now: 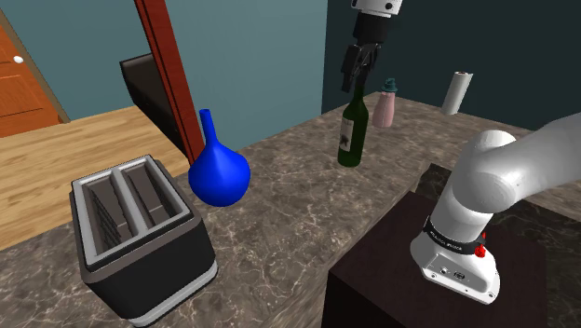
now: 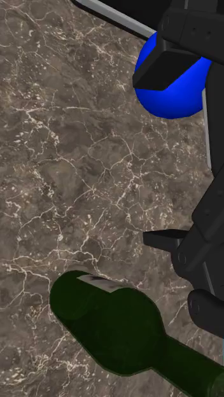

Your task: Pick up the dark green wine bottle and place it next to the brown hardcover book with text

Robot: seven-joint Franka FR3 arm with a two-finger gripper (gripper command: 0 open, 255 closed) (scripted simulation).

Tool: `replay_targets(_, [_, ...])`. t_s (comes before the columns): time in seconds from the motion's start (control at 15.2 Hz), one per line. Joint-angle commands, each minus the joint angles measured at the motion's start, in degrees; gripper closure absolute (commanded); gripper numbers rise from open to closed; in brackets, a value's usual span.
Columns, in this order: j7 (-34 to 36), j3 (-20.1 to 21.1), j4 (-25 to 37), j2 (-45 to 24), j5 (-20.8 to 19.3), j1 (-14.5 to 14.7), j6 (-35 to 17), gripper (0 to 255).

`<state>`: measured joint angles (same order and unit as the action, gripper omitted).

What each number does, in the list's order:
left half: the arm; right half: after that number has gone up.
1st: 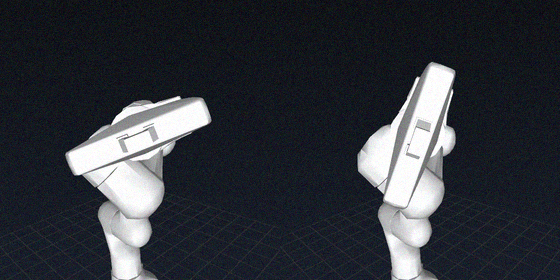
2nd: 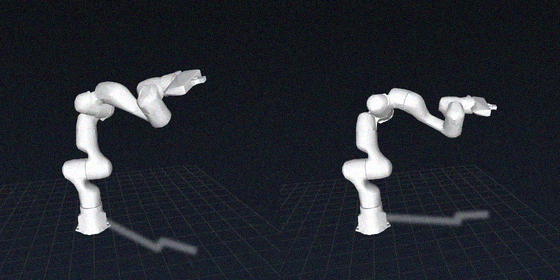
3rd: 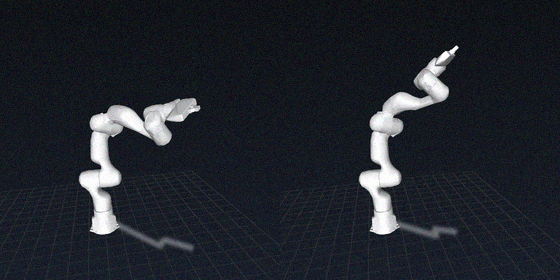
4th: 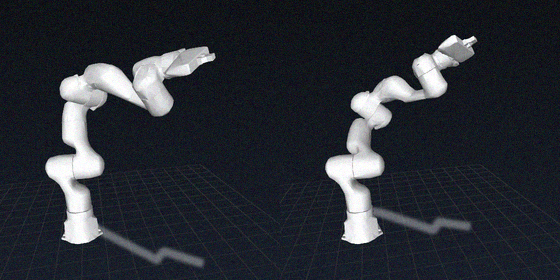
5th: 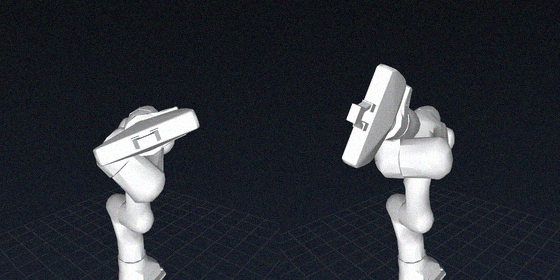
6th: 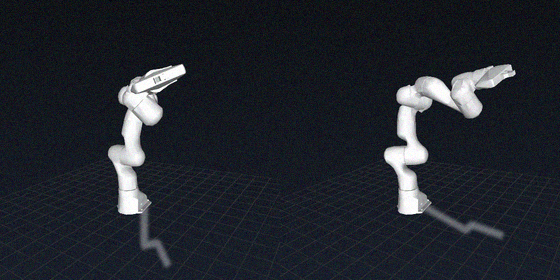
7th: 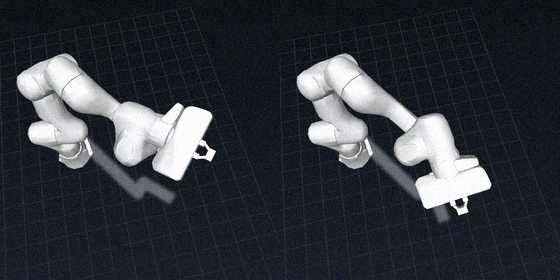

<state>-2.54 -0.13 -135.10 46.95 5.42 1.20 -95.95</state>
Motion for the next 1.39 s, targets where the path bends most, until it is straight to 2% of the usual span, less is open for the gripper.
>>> replay_targets(0.0, [0.00, 0.00, 0.00, 0.00, 0.00, 0.00, 0.00, 0])
replay_targets(0.79, [-11.35, -10.37, 11.46, -14.41, -10.41, -5.34, 1.82, 0])
replay_targets(1.32, [-11.21, -10.70, 5.13, -13.79, -10.74, -5.52, -3.89, 0])
